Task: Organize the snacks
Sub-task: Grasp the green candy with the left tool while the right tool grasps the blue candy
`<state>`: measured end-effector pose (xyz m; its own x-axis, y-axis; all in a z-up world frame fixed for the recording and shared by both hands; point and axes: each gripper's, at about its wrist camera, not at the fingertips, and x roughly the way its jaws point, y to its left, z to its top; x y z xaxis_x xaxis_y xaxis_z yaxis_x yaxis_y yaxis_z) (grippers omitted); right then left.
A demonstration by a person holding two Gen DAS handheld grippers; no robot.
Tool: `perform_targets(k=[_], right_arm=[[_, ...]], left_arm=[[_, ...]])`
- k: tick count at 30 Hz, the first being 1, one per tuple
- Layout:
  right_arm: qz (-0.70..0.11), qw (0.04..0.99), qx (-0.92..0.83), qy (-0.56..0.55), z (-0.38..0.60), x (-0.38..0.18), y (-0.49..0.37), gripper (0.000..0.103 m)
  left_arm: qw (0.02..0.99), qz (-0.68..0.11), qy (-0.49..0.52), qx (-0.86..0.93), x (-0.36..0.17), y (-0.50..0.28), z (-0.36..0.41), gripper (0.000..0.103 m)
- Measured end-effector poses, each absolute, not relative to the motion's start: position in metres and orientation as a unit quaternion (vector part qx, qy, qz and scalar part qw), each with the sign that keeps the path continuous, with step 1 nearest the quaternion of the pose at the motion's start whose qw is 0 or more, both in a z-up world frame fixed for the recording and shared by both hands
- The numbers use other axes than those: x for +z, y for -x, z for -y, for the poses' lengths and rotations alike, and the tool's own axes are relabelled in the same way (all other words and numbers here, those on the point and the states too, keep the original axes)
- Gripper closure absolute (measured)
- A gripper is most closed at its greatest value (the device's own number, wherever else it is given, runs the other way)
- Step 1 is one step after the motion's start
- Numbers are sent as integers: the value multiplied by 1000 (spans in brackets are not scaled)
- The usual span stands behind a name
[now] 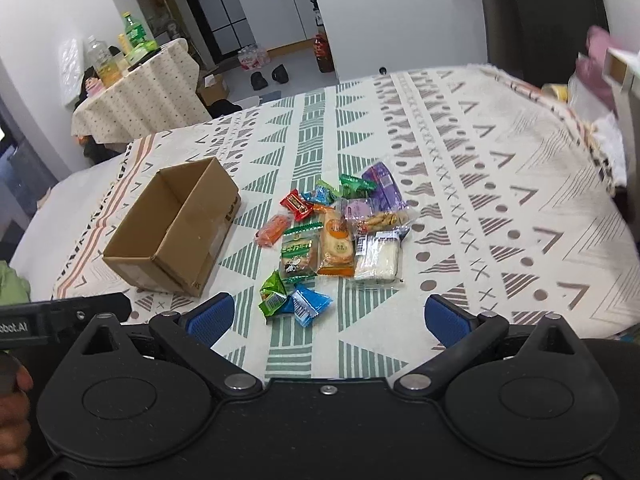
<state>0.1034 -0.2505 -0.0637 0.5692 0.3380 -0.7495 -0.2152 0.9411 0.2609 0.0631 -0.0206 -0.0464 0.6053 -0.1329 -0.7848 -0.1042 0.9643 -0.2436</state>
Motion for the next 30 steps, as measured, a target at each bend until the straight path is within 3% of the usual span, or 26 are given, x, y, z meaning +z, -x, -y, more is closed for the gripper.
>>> perform_targets(k=[11, 30], right_arm=[[-495, 844, 162, -127, 246, -105, -136, 19], [-537, 802, 105, -238, 253, -164, -170, 19]], left_arm=[[872, -467, 145, -9, -79, -98, 25, 15], [841, -516, 162, 0, -148, -152, 36, 41]])
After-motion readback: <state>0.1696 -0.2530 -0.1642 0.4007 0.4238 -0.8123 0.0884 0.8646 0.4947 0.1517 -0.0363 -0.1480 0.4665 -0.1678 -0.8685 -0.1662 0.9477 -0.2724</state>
